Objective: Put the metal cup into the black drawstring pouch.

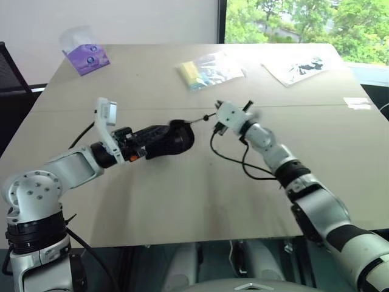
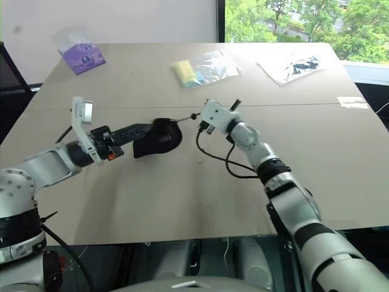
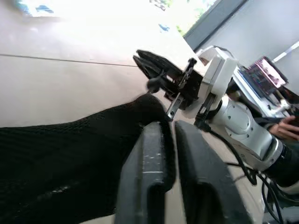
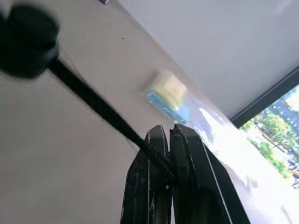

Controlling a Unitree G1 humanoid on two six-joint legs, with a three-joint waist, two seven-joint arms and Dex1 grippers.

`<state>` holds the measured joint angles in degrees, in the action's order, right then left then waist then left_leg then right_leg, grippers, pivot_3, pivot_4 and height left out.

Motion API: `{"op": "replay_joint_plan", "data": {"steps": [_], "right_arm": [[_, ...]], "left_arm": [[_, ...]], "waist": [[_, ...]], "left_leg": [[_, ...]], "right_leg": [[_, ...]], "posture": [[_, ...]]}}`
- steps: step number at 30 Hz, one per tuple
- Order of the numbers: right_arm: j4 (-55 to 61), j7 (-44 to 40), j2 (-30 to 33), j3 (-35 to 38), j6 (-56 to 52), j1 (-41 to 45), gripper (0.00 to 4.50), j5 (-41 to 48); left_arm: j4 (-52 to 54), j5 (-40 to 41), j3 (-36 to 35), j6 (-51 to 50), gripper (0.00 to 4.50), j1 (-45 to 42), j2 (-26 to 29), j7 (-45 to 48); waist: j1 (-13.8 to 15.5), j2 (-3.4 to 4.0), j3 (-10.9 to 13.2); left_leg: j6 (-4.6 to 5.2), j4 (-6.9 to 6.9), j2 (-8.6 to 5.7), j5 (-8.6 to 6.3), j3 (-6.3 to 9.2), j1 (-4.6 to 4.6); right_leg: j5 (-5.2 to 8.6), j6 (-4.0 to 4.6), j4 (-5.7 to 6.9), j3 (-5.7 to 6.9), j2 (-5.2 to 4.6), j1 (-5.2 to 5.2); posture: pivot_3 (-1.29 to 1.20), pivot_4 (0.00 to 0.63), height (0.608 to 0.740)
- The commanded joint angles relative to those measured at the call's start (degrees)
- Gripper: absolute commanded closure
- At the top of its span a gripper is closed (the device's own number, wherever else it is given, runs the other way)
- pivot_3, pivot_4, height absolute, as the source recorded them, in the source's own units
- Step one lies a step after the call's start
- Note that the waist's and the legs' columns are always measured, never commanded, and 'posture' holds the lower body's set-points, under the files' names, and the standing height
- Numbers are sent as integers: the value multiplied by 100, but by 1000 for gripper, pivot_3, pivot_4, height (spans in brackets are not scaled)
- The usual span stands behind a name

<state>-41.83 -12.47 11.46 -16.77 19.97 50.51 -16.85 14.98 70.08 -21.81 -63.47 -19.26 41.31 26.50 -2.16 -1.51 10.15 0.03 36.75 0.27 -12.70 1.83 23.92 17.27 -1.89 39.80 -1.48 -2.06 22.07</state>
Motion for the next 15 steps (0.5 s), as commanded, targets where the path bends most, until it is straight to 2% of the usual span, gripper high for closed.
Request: {"op": "replay_joint_plan", "data": {"steps": [1,2,5,10,15], "right_arm": [[1776,-411,339,285,-672,-203,4500,83],[2160,-525,409,326,-919,-295,4500,113],[3161,-819,582,405,-1592,-540,4500,109],[3808,-938,631,411,-2112,-880,4500,26],[4348,-1072,753,491,-2510,-874,4500,-19]], "left_arm": [[348,-424,312,502,2377,-132,68,566],[290,-353,319,521,1904,-277,-14,594],[158,-399,556,614,1904,-720,-136,852],[-29,-535,807,571,1904,-952,-108,1302],[-268,-1310,1170,1042,1904,-1354,-139,1451]], "waist": [[-4,0,0],[-3,0,0],[-12,0,0],[-21,0,0],[-6,2,1]], "left_leg": [[0,0,0,0,-2,0],[0,0,0,0,-1,0],[1,0,5,0,1,-2],[3,0,5,-1,-12,-6],[4,0,4,-1,-10,-5]], "right_leg": [[0,0,0,-2,1,0],[0,0,0,-2,1,0],[0,0,4,0,6,1],[0,0,4,0,9,0],[0,0,4,2,9,2]], "posture": [[0,150,740],[0,150,740],[0,150,740],[0,150,740],[0,150,740]]}}
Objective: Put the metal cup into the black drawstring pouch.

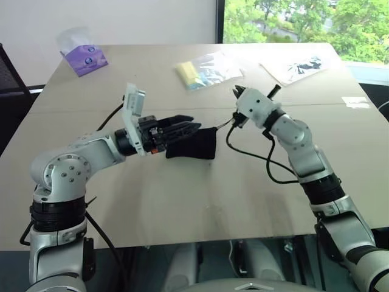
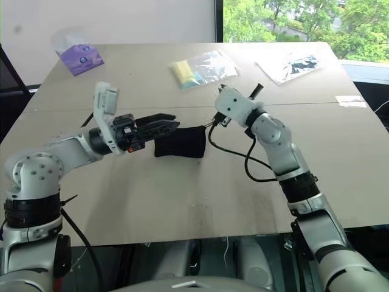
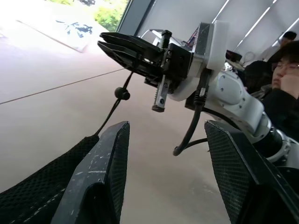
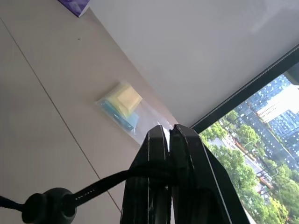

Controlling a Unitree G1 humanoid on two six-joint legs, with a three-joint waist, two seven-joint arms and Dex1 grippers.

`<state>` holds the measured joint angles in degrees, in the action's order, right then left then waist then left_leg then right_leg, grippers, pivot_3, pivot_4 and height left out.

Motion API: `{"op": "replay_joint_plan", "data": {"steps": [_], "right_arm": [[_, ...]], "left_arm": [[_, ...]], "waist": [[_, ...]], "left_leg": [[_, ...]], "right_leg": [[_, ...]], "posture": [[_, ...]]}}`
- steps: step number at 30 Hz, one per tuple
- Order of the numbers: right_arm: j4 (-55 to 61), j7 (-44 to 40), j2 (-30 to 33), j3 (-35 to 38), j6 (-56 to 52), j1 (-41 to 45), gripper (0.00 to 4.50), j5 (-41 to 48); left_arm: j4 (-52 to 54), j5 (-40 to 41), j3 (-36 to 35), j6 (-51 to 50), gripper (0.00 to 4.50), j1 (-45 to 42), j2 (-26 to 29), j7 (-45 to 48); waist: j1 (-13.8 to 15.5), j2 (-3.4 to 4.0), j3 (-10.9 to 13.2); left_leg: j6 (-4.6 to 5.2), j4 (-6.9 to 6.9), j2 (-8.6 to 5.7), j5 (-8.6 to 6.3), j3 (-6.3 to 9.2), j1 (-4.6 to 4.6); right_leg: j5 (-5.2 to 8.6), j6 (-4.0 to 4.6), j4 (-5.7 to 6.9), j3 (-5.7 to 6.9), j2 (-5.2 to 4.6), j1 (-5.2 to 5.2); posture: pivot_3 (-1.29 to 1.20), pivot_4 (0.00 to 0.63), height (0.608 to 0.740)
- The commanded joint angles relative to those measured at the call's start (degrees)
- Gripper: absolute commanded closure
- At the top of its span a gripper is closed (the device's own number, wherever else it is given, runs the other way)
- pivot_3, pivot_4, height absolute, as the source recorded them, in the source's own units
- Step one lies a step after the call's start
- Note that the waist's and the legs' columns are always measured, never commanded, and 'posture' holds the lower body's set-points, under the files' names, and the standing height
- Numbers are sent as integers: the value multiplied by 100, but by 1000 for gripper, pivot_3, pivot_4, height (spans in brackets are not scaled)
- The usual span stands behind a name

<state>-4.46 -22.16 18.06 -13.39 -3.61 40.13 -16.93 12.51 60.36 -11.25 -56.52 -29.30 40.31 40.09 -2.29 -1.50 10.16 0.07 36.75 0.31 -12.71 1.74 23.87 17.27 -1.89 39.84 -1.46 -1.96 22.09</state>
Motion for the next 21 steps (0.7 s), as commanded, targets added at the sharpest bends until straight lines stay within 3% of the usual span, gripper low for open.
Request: {"op": "replay_joint_plan", "data": {"steps": [1,9,17,20,21], "right_arm": [[735,-167,125,139,-228,192,4500,-20],[1487,-812,322,-181,-690,376,4500,-189],[1809,-1008,338,-245,-1061,463,4500,-278],[1891,-1002,347,-235,-1153,429,4500,-296],[1915,-1000,355,-230,-1175,416,4500,-300]], "left_arm": [[-26,-493,235,458,1904,-449,-81,138],[-633,-2239,1575,1777,1904,-1142,-874,387],[-1570,-2824,1817,2378,1904,-1608,-1683,729],[-1718,-2893,1812,2437,2648,-1655,-1766,939],[-1746,-2896,1785,2423,3088,-1661,-1797,970]], "waist": [[10,0,0],[41,0,0],[11,0,0],[16,0,0],[17,0,0]], "left_leg": [[0,0,0,0,2,0],[0,3,-5,1,0,3],[1,8,-4,1,1,6],[1,8,-3,1,3,6],[1,9,-3,1,2,6]], "right_leg": [[0,0,0,2,1,0],[0,-1,-1,11,10,-1],[0,-1,-1,12,16,0],[0,0,0,15,15,0],[0,-1,-1,15,15,0]], "posture": [[0,150,740],[0,150,740],[0,150,740],[0,150,740],[0,150,740]]}}
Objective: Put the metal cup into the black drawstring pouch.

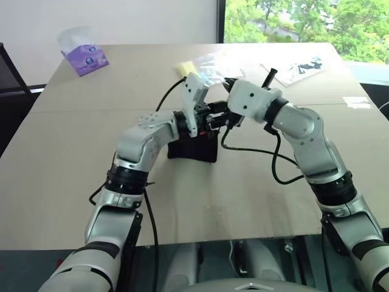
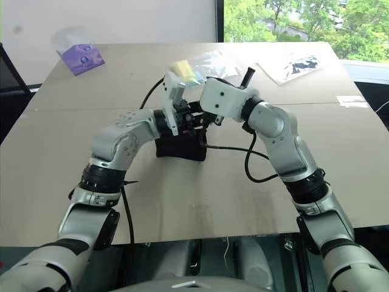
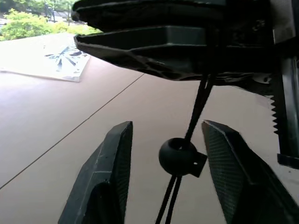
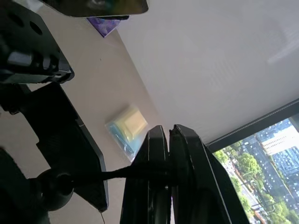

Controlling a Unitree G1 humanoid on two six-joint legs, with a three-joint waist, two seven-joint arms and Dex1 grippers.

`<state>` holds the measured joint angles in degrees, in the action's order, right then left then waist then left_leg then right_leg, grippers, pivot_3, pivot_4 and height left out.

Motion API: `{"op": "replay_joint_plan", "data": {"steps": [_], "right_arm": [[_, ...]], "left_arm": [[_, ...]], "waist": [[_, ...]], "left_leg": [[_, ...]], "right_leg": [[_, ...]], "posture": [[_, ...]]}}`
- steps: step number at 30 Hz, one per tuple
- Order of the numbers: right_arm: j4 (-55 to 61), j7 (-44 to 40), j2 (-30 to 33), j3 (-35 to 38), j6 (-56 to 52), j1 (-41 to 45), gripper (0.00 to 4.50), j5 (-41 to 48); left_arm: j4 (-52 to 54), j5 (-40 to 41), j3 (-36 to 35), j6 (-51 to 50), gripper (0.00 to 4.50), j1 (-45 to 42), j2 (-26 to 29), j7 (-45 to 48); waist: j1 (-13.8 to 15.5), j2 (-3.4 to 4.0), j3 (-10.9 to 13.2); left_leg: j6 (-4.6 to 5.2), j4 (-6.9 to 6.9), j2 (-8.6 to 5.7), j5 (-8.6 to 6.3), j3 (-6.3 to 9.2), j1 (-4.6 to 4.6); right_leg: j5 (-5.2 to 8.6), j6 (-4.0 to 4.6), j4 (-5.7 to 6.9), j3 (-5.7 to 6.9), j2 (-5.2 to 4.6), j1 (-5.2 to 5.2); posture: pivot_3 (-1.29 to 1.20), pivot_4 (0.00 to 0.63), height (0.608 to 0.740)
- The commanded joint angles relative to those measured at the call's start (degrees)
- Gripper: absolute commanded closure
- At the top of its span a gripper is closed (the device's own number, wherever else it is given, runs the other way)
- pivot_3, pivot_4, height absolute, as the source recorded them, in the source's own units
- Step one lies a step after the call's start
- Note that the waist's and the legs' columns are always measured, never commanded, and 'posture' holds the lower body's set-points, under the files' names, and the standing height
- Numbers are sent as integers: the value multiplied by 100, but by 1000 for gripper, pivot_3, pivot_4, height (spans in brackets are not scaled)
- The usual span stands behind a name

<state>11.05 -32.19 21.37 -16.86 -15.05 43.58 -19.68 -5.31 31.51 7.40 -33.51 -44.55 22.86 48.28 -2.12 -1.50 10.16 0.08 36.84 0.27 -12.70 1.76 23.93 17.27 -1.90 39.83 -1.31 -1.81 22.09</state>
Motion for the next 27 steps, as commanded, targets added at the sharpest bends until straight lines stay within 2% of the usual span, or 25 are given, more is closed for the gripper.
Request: {"op": "replay_joint_plan", "data": {"steps": [1,3,6,9,15,20,24,27], "right_arm": [[382,10,29,126,-52,60,4500,-26],[414,17,56,143,-85,34,4500,-34],[425,110,65,325,-256,-27,4500,26],[191,418,25,1012,-733,-56,4500,319],[-1416,1084,892,2430,-869,-274,4500,626],[-2072,989,1213,2340,-229,-463,4500,976],[-1932,655,993,2036,-117,-822,4500,1386],[-1542,319,716,2044,-527,-1159,4500,2003]], "left_arm": [[17,-17,-106,109,3677,-141,-75,172],[25,-50,-130,106,4319,-113,-85,206],[59,-165,-116,75,4315,26,-10,237],[-32,-385,-87,70,4315,273,209,257],[-67,-771,-164,126,4315,1030,860,353],[-131,-989,-221,294,4315,1165,974,169],[97,-1134,-125,399,4315,1114,765,-172],[438,-920,-114,73,4315,1179,683,-164]], "waist": [[1,0,0],[5,0,0],[6,0,0],[2,0,0],[68,0,0],[27,24,15],[-8,24,14],[-2,24,13]], "left_leg": [[0,1,0,0,0,1],[0,2,0,0,0,1],[0,2,0,0,2,1],[0,2,0,0,2,1],[4,1,-2,-2,2,1],[13,1,-1,-7,-5,1],[20,1,2,-11,-4,1],[23,1,2,-13,-3,1]], "right_leg": [[0,0,0,0,-1,0],[0,0,-1,0,-1,0],[0,0,0,1,-1,0],[0,0,1,1,-2,0],[0,0,-2,4,-9,-2],[0,0,1,-6,-10,0],[0,0,1,-5,-9,0],[0,0,0,-5,-9,-2]], "posture": [[0,150,740],[0,150,740],[0,150,740],[0,150,740],[0,150,740],[0,150,740],[0,150,740],[0,150,740]]}}
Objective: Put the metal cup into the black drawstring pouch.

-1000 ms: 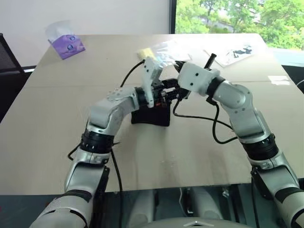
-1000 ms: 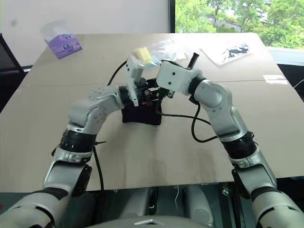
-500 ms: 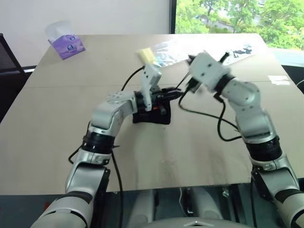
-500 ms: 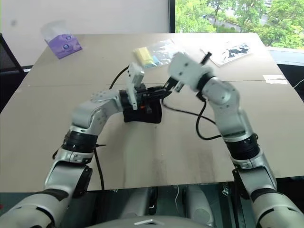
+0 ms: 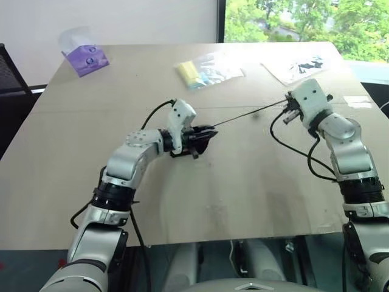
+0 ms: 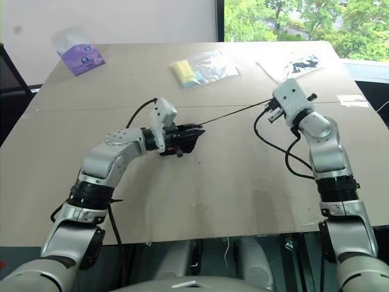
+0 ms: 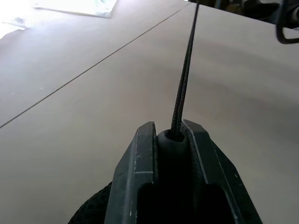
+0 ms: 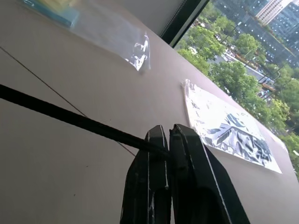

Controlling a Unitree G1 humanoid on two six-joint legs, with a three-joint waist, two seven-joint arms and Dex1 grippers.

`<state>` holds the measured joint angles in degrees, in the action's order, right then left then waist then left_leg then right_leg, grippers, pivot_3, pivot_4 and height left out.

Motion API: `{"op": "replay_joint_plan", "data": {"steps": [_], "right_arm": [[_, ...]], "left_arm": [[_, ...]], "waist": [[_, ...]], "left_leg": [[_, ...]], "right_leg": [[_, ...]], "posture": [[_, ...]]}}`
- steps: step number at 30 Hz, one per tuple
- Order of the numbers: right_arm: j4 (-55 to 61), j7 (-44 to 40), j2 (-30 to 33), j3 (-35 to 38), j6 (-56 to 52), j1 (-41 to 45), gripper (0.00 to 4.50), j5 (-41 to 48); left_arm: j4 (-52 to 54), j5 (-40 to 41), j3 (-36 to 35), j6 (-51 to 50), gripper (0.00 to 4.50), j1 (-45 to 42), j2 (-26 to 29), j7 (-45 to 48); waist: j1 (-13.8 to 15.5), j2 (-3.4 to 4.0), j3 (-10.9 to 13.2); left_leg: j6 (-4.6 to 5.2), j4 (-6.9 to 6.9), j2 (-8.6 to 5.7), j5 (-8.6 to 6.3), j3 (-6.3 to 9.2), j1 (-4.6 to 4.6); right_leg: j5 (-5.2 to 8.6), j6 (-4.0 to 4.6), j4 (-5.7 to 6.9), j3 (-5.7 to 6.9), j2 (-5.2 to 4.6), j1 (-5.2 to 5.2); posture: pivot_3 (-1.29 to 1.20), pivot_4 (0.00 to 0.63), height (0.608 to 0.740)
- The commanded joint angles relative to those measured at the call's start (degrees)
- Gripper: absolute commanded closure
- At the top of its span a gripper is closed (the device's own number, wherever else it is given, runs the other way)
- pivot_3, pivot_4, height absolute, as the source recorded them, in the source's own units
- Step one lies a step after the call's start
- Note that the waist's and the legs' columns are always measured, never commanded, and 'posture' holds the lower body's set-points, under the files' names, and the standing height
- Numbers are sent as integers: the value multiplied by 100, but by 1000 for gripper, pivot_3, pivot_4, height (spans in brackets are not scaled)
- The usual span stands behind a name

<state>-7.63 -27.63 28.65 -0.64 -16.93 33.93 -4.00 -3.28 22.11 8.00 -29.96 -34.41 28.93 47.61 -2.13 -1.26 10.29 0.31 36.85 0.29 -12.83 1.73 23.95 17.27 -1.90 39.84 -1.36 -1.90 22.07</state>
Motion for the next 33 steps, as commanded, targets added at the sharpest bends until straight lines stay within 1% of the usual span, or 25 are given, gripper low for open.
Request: {"op": "replay_joint_plan", "data": {"steps": [1,3,4,6,7,8,9,10,11,12,15,18,19,22,24,27,30,33], "right_arm": [[414,-160,2,419,-344,-278,4500,494],[855,-453,169,412,-497,-720,3843,695],[1081,-521,256,466,-612,-927,3504,766],[1653,-802,527,638,-893,-1435,2528,1022],[1970,-970,662,788,-1051,-1723,2173,1222],[2234,-1094,769,922,-1183,-1964,1703,1399],[2420,-1148,839,1013,-1281,-2125,1161,1528],[2746,-1361,980,1257,-1280,-2506,754,1744],[3036,-1506,1055,1524,-1347,-2837,185,1973],[3289,-1593,1099,1791,-1443,-3145,27,2179],[3825,-1800,1196,2337,-1370,-4009,27,2472],[4135,-1799,831,2750,-1171,-4477,27,3014],[4253,-1789,747,2775,-1144,-4621,27,3094],[4590,-1540,466,2566,-889,-4901,27,2972],[4705,-1406,369,2452,-800,-5023,27,2895],[4752,-1284,316,2349,-691,-5128,27,2803],[4720,-1230,315,2322,-604,-5179,27,2788],[4550,-1249,358,2331,-405,-5218,27,2670]], "left_arm": [[349,70,-197,-378,3278,201,76,-110],[874,152,-341,-580,2536,375,140,-272],[1133,227,-465,-676,2036,476,181,-329],[1660,459,-838,-923,1073,721,277,-462],[1926,619,-1080,-1080,699,867,323,-544],[2137,746,-1277,-1224,264,993,369,-621],[2291,840,-1402,-1334,0,1085,401,-683],[2513,944,-1710,-1433,0,1290,478,-792],[2689,1022,-1998,-1523,0,1486,543,-908],[2844,1041,-2248,-1538,0,1688,595,-1011],[3165,1056,-2850,-1183,0,2317,431,-1302],[3326,978,-3213,-670,0,3010,255,-1331],[3331,1014,-3344,-609,0,3255,219,-1316],[3387,1191,-3742,-482,0,4129,155,-1116],[3455,1219,-3894,-341,0,4543,148,-1003],[3475,1399,-3996,-242,0,4816,182,-876],[3443,1393,-4000,-125,0,4962,196,-868],[3473,1440,-3989,-91,0,5062,193,-883]], "waist": [[-4,0,0],[3,1,0],[-1,1,0],[-2,1,0],[5,1,0],[10,1,0],[9,1,0],[15,3,0],[16,4,-1],[17,4,-1],[27,4,-3],[38,-3,-7],[38,-3,-7],[103,0,-12],[118,0,-12],[150,0,-12],[219,0,-15],[215,0,-17]], "left_leg": [[1,0,0,-1,-2,0],[2,1,0,-1,-2,0],[2,1,0,-1,-2,0],[3,0,3,-2,-1,0],[3,0,4,-2,2,0],[3,-1,5,-3,6,3],[3,0,7,-3,9,3],[3,0,8,-3,10,3],[3,1,7,-3,8,2],[4,2,7,-3,9,-6],[5,3,8,-4,12,-22],[6,13,7,-5,15,-26],[6,17,8,-5,16,-27],[6,24,10,-5,19,-27],[6,27,10,-5,18,-26],[6,24,11,-6,18,-24],[6,27,11,-6,25,-22],[7,28,11,-6,21,-23]], "right_leg": [[0,0,1,-1,0,0],[0,0,1,-2,-1,0],[0,0,1,-4,-2,0],[0,0,0,-10,-2,0],[0,0,0,-11,-3,0],[0,0,-2,-13,-3,0],[0,0,-3,-14,-4,-1],[0,0,-3,-14,-3,-1],[0,0,-1,-15,-4,-2],[1,0,-2,-15,-4,-14],[1,-1,-8,-12,-5,-34],[1,-1,-6,-11,-6,-44],[1,-1,-6,-10,-5,-47],[2,0,-2,-7,-3,-47],[2,1,-4,-9,-2,-47],[3,2,-6,-9,-4,-46],[4,3,-8,1,-6,-48],[5,4,-10,-3,-6,-48]], "posture": [[0,150,740],[0,150,740],[0,150,740],[0,150,740],[0,150,740],[0,150,740],[0,150,740],[0,150,740],[0,150,740],[0,150,740],[0,150,740],[0,150,740],[0,150,740],[0,150,740],[0,150,740],[0,150,740],[0,150,740],[0,150,740]]}}
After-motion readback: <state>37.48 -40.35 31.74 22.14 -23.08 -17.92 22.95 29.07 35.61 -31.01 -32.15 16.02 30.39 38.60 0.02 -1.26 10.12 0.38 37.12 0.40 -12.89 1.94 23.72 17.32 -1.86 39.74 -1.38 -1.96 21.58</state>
